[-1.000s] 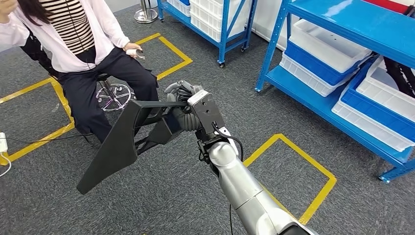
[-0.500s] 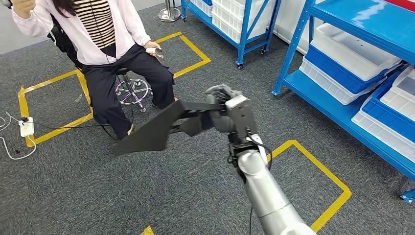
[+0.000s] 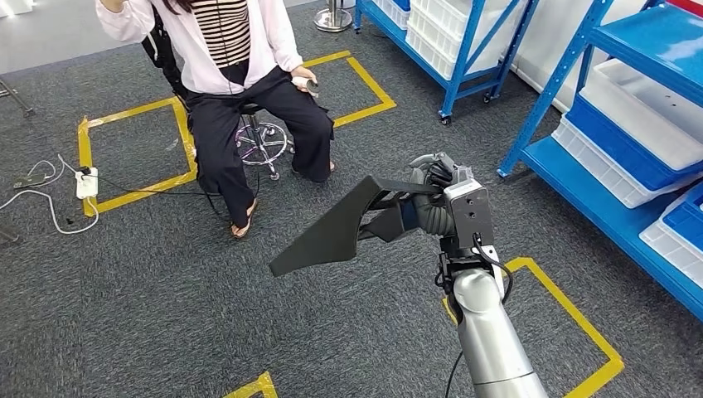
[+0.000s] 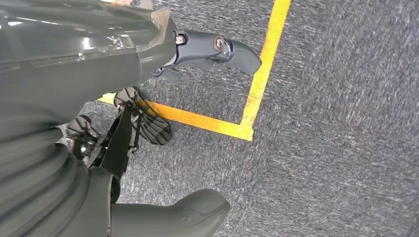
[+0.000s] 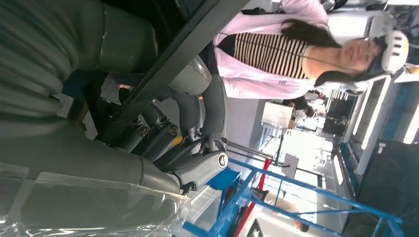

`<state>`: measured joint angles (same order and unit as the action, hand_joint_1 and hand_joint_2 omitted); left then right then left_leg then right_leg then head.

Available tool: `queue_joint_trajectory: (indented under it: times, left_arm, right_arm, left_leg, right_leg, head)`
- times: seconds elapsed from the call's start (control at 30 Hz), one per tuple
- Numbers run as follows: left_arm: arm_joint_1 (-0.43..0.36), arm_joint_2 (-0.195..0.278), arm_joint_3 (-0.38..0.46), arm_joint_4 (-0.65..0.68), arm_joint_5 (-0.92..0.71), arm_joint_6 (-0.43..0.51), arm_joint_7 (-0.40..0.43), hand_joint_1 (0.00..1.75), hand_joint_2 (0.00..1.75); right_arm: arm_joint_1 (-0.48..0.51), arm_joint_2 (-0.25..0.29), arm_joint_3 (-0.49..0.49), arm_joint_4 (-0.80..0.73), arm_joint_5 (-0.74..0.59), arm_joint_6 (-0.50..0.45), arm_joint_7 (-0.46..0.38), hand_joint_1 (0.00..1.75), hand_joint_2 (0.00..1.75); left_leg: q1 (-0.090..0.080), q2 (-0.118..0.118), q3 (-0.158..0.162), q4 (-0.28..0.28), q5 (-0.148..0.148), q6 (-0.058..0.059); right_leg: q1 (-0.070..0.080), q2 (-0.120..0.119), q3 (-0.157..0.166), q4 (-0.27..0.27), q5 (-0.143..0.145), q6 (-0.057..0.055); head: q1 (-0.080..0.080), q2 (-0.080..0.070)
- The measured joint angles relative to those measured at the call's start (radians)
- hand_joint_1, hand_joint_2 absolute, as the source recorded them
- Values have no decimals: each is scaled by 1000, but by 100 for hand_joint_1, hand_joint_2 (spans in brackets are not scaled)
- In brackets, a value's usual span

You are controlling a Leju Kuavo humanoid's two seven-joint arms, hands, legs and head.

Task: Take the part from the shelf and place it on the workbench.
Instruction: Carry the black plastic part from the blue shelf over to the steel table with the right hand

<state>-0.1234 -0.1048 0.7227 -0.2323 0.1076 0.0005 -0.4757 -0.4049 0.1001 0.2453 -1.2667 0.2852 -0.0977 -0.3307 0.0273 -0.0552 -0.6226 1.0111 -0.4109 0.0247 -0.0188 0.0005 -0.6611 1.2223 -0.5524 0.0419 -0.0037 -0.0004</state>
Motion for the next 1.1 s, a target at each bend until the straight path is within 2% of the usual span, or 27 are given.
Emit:
queue_joint_trajectory:
  times: [0.03, 0.07, 0.1, 0.13, 0.2, 0.23, 0.27, 0.3, 0.33, 0.37, 0.4, 0.43, 0.47, 0.5, 0.57, 0.6, 0.63, 0.7, 0.73, 0.8, 0.87, 0.9, 0.93, 0.97, 1.0, 1.07, 1.1]
  left_arm:
    - [0, 0, 0, 0, -1, 1, 1, 0, 175]
    - [-1, 0, -1, 0, -2, 2, 2, 0, 175]
    - [-1, 0, -3, 0, -4, 3, 3, 0, 175]
    - [0, 0, -5, 0, -6, 6, 4, 0, 175]
    - [5, 0, -8, 1, -11, 11, 6, 0, 175]
    - [8, 0, -10, 2, -14, 14, 6, 0, 175]
    - [10, -1, -11, 2, -16, 15, 6, 0, 175]
    - [10, -2, -12, 3, -17, 16, 6, 0, 175]
    - [10, -3, -14, 3, -20, 17, 6, 0, 175]
    - [10, -5, -15, 4, -24, 18, 6, 0, 175]
    - [10, -6, -18, 4, -29, 21, 6, 0, 175]
    - [11, -7, -20, 4, -34, 24, 6, 0, 175]
    - [11, -9, -24, 5, -40, 29, 6, 0, 175]
    - [11, -10, -28, 5, -47, 33, 6, 0, 175]
    - [8, -12, -37, 5, -59, 38, 6, 0, 175]
    - [5, -13, -43, 5, -65, 39, 6, 0, 175]
    - [2, -14, -47, 5, -69, 41, 6, 0, 175]
    - [0, -16, -56, 5, -74, 44, 7, 0, 175]
    - [0, -18, -59, 5, -75, 45, 8, 0, 175]
    - [-2, -22, -64, 5, -76, 46, 8, 0, 175]
    - [-5, -25, -67, 5, -78, 45, 9, 0, 175]
    - [-6, -25, -68, 5, -81, 45, 10, 0, 175]
    - [-7, -27, -70, 5, -84, 44, 12, 0, 175]
    - [-7, -28, -73, 5, -88, 44, 14, 0, 175]
    - [-7, -29, -77, 5, -92, 44, 16, 0, 175]
    - [-9, -30, -83, 5, -97, 44, 20, 0, 175]
    - [-10, -30, -85, 5, -99, 44, 21, 0, 175]
  right_arm:
    - [1, -1, -2, -2, 0, 0, 0, 175, 175]
    - [0, -2, -5, -4, 0, 0, 0, 175, 175]
    - [0, -4, -7, -5, 0, 0, 0, 175, 175]
    - [0, -5, -8, -5, 0, 0, -1, 175, 175]
    - [-2, -5, -9, -5, -1, 3, -5, 175, 175]
    - [-5, -5, -9, -4, -4, 5, -8, 175, 175]
    - [-9, -4, -9, -2, -8, 6, -13, 175, 175]
    - [-12, -4, -9, 0, -13, 8, -19, 175, 175]
    - [-14, -5, -9, 3, -18, 8, -25, 175, 175]
    - [-15, -6, -9, 7, -25, 8, -33, 175, 175]
    - [-14, -8, -9, 11, -31, 8, -41, 175, 175]
    - [-11, -9, -10, 14, -36, 8, -47, 175, 175]
    - [-9, -10, -10, 16, -40, 8, -52, 175, 175]
    - [-6, -10, -10, 16, -42, 8, -55, 175, 175]
    - [-2, -10, -10, 11, -43, 8, -58, 175, 175]
    - [0, -10, -11, 6, -43, 8, -59, 175, 175]
    - [2, -10, -12, 1, -43, 8, -60, 175, 175]
    - [7, -10, -13, -8, -43, 7, -60, 175, 175]
    - [10, -10, -13, -12, -42, 7, -60, 175, 175]
    - [12, -12, -15, -19, -41, 7, -60, 175, 175]
    - [17, -17, -17, -20, -40, 6, -61, 175, 175]
    - [23, -20, -20, -21, -39, 6, -60, 175, 175]
    - [32, -22, -22, -24, -37, 5, -60, 175, 175]
    - [40, -25, -24, -28, -35, 4, -59, 175, 175]
    - [47, -26, -26, -34, -33, 4, -59, 175, 175]
    - [57, -29, -28, -49, -30, 2, -56, 175, 175]
    - [61, -30, -29, -56, -28, 2, -54, 175, 175]
  left_leg:
    - [2, -11, -1, 1, 1, -5]
    - [3, -21, -3, 4, 1, -12]
    - [2, -30, -6, 5, 1, -20]
    - [2, -37, -9, 5, 3, -29]
    - [4, -47, -15, 1, 9, -42]
    - [6, -37, -19, 6, 7, -46]
    - [7, -18, -28, 24, -6, -49]
    - [7, 6, -47, 65, -31, -50]
    - [5, 30, -74, 125, -64, -51]
    - [5, 43, -106, 197, -99, -51]
    - [5, 47, -135, 258, -124, -51]
    - [4, 49, -149, 292, -132, -50]
    - [3, 51, -144, 287, -123, -46]
    - [1, 57, -118, 242, -98, -41]
    - [-9, 87, -39, 106, -47, -23]
    - [-15, 99, -13, 56, -33, -16]
    - [-21, 105, 0, 31, -28, -10]
    - [-27, 91, -1, 21, -25, -2]
    - [-26, 83, 2, 13, -20, 2]
    - [-20, 69, 10, -4, -7, 15]
    - [-16, 51, 11, -9, -1, 21]
    - [-16, 40, 9, -9, -1, 20]
    - [-16, 28, 8, -9, 0, 20]
    - [-15, 16, 8, -8, 1, 18]
    - [-13, 4, 8, -7, 1, 16]
    - [-9, -17, 5, -1, 0, 5]
    - [-9, -26, 2, 4, -1, -2]
  right_leg:
    - [-8, 13, 35, -77, 30, 11]
    - [-11, 26, 65, -142, 55, 16]
    - [-13, 37, 86, -185, 69, 16]
    - [-12, 44, 94, -204, 76, 11]
    - [-8, 32, 94, -204, 81, -4]
    - [-9, 26, 94, -204, 84, -12]
    - [-10, 19, 94, -205, 86, -21]
    - [-10, 10, 94, -207, 88, -30]
    - [-5, 2, 94, -207, 89, -37]
    - [0, -8, 93, -207, 88, -42]
    - [5, -18, 92, -207, 88, -45]
    - [10, -28, 91, -207, 87, -46]
    - [13, -38, 91, -207, 87, -46]
    - [17, -46, 91, -207, 87, -47]
    - [24, -62, 91, -206, 86, -47]
    - [27, -69, 91, -206, 85, -45]
    - [30, -77, 90, -206, 85, -44]
    - [30, -91, 92, -208, 84, -39]
    - [29, -88, 90, -206, 81, -35]
    - [26, -53, 70, -158, 53, -32]
    - [19, -15, 15, -38, -1, -33]
    - [16, -8, -15, 25, -23, -32]
    - [13, -6, -34, 64, -34, -27]
    - [9, -5, -36, 67, -28, -18]
    - [4, -3, -17, 27, -6, -8]
    - [-7, 17, 49, -112, 49, 12]
    - [-9, 27, 76, -167, 68, 15]
  head:
    - [1, 0]
    - [2, 0]
    - [2, 0]
    - [2, 0]
    - [1, 0]
    - [0, 0]
    - [-2, 0]
    - [-5, 0]
    - [-7, 0]
    - [-9, 0]
    - [-9, 0]
    - [-9, 0]
    - [-10, 0]
    - [-10, 0]
    - [-9, 0]
    - [-8, 0]
    - [-7, 0]
    - [-6, 0]
    - [-6, 0]
    - [-5, 0]
    - [-3, 0]
    - [-1, 0]
    - [-1, 0]
    - [-1, 0]
    - [-1, 0]
    - [-1, 0]
    - [0, 0]
